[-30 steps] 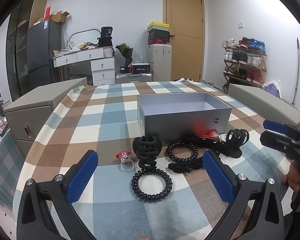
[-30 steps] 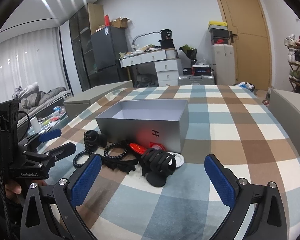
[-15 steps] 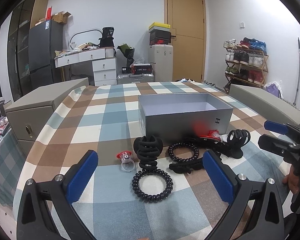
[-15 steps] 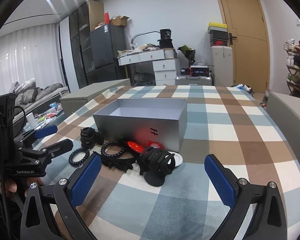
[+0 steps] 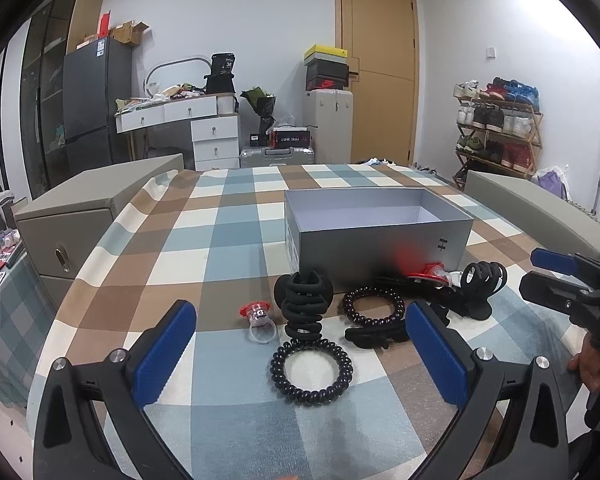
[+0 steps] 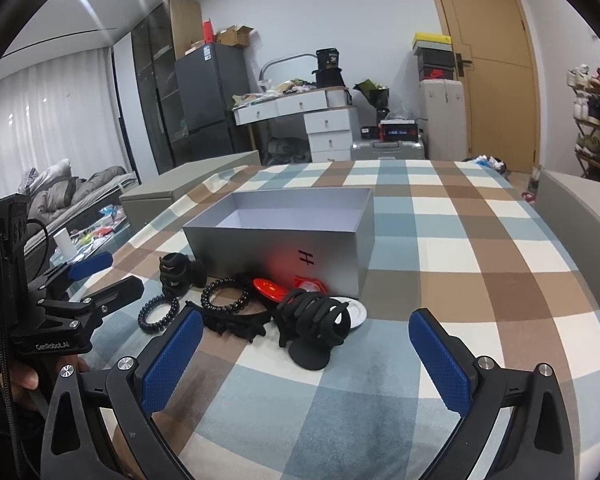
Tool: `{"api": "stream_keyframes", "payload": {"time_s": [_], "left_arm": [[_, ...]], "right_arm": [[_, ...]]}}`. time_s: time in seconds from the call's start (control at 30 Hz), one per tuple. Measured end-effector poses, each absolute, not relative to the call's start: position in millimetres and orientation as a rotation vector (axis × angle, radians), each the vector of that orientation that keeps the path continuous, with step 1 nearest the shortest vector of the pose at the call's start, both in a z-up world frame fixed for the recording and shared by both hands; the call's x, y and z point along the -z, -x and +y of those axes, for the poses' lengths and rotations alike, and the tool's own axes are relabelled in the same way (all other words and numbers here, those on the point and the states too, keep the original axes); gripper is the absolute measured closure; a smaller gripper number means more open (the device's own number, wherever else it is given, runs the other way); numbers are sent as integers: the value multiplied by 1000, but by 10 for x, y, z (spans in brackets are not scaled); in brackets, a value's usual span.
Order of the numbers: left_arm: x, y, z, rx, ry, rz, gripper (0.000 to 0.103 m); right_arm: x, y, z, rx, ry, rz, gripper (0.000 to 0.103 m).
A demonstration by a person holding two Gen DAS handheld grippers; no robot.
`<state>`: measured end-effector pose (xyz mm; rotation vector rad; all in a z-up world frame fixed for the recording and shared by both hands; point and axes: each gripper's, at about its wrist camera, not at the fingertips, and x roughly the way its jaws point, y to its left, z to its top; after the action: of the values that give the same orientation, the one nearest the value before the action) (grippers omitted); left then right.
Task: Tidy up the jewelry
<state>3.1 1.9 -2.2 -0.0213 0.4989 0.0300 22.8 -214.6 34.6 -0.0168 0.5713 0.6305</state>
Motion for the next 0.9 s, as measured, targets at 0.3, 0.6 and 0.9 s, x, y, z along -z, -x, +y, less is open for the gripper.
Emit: {"api": "stream_keyframes", "payload": {"time_s": [0.3, 0.6, 0.9], "left_arm": [[1, -64, 7, -51, 11, 521, 1], [9, -109, 22, -47, -5, 557, 1], [28, -76, -22, -4, 17, 608, 1]], "right_arm": [[-343, -308, -2048, -614, 90, 623, 0], [-360, -464, -2000, -654, 49, 670, 0], [-221, -611, -1898, -648, 68, 779, 23]]}}
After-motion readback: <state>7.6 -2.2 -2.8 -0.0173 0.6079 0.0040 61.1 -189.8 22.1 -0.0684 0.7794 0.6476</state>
